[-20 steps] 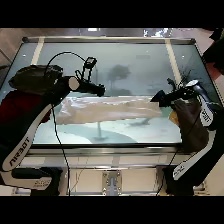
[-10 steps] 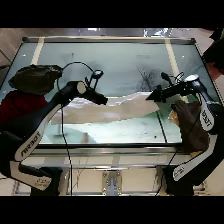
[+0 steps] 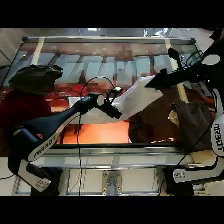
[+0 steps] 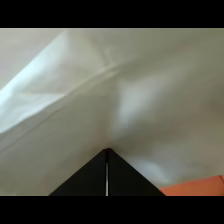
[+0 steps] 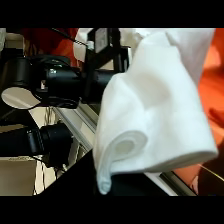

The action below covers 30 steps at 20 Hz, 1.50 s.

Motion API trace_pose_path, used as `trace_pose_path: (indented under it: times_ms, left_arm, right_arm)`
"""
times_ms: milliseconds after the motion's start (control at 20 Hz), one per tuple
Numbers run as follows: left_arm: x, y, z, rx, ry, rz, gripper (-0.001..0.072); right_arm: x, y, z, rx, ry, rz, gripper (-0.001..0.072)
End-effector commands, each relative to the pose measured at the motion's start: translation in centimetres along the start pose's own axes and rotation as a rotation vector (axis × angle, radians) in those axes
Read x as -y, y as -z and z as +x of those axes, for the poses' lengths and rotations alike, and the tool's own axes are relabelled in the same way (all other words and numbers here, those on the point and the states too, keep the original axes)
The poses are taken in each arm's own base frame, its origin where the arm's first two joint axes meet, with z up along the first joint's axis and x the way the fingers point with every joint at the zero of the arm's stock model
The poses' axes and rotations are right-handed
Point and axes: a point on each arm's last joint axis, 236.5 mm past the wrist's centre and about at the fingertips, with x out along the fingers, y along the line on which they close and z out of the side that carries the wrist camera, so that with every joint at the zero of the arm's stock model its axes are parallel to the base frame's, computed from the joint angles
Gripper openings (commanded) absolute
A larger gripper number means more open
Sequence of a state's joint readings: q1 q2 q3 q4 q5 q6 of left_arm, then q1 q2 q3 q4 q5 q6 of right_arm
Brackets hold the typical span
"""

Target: Fold the shirts.

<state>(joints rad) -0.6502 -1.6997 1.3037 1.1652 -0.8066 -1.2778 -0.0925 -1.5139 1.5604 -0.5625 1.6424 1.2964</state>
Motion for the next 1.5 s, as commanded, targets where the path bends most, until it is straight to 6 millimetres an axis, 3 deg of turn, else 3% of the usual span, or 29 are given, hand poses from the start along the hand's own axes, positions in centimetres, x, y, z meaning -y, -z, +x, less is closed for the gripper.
trace_pose_path:
  times_ms: [0, 100, 200, 300, 400, 550, 600, 650, 700, 800, 900, 1000, 1050, 1150, 1200, 1300, 1450]
  left_arm:
    - [-1.5, -2.9, -3.9, 0.113, -0.038, -0.008, 0.0017]
    - [-4.6, -4.6, -10.0, 0.208, -0.087, -0.046, 0.0017]
    - [-9.3, -5.0, -17.4, 0.294, -0.214, -0.059, 0.0017]
    - [-14.5, -3.1, -24.4, 0.335, -0.365, -0.101, 0.0017]
    - [-18.0, -0.4, -29.8, 0.369, -0.446, -0.214, 0.0017]
    - [-20.8, 3.5, -34.6, 0.377, -0.517, -0.329, 0.0017]
    - [-21.3, 4.6, -35.3, 0.369, -0.528, -0.356, 0.0017]
    - [-21.7, 5.4, -35.8, 0.36, -0.534, -0.378, 0.0017]
    - [-21.9, 5.8, -35.9, 0.354, -0.537, -0.39, 0.0017]
    - [-22.0, 6.0, -36.0, 0.352, -0.539, -0.395, 0.0017]
    - [-21.9, 5.9, -35.9, 0.354, -0.533, -0.394, 0.0017]
    - [-21.8, 5.8, -35.9, 0.356, -0.53, -0.395, 0.0017]
    - [-21.8, 5.8, -35.9, 0.356, -0.529, -0.395, 0.0017]
    - [-21.6, 5.6, -35.8, 0.363, -0.516, -0.398, 0.0017]
    - [-21.4, 5.4, -35.7, 0.371, -0.502, -0.401, 0.0017]
    - [-20.7, 4.7, -35.4, 0.394, -0.464, -0.41, 0.0017]
    - [-20.6, 4.5, -34.9, 0.396, -0.437, -0.42, 0.0017]
  right_arm:
    - [-3.8, -1.3, 3.2, 0.029, 0.05, -0.087, 0.0012]
    - [-5.2, -2.0, 6.5, 0.047, 0.087, -0.154, 0.0012]
    - [-7.3, -2.1, 10.7, 0.056, 0.086, -0.196, 0.0012]
    - [-9.8, -2.0, 15.8, 0.077, 0.06, -0.248, 0.0012]
    - [-11.7, -1.9, 21.6, 0.119, 0.038, -0.282, 0.0012]
    - [-12.2, -1.5, 29.4, 0.191, 0.034, -0.289, 0.0015]
    - [-12.2, -1.2, 31.3, 0.206, 0.031, -0.283, 0.0124]
    - [-12.2, -0.7, 32.7, 0.213, 0.028, -0.255, 0.045]
    - [-12.2, -0.5, 33.3, 0.214, 0.026, -0.236, 0.0706]
    - [-12.1, -0.1, 32.6, 0.174, 0.034, -0.252, 0.0678]
    - [-9.6, -0.5, 29.7, 0.094, 0.118, -0.314, 0.0678]
    - [-4.2, -1.0, 24.6, -0.021, 0.288, -0.36, 0.0677]
    - [-0.2, -1.0, 21.2, -0.091, 0.411, -0.34, 0.0676]
    - [7.7, 0.1, 14.3, -0.219, 0.634, -0.222, 0.0677]
    - [10.2, 0.5, 12.1, -0.241, 0.672, -0.158, 0.0677]
    - [13.2, 0.6, 10.7, -0.193, 0.615, -0.019, 0.0678]
    - [15.9, 0.3, 13.6, -0.026, 0.429, 0.181, 0.0678]
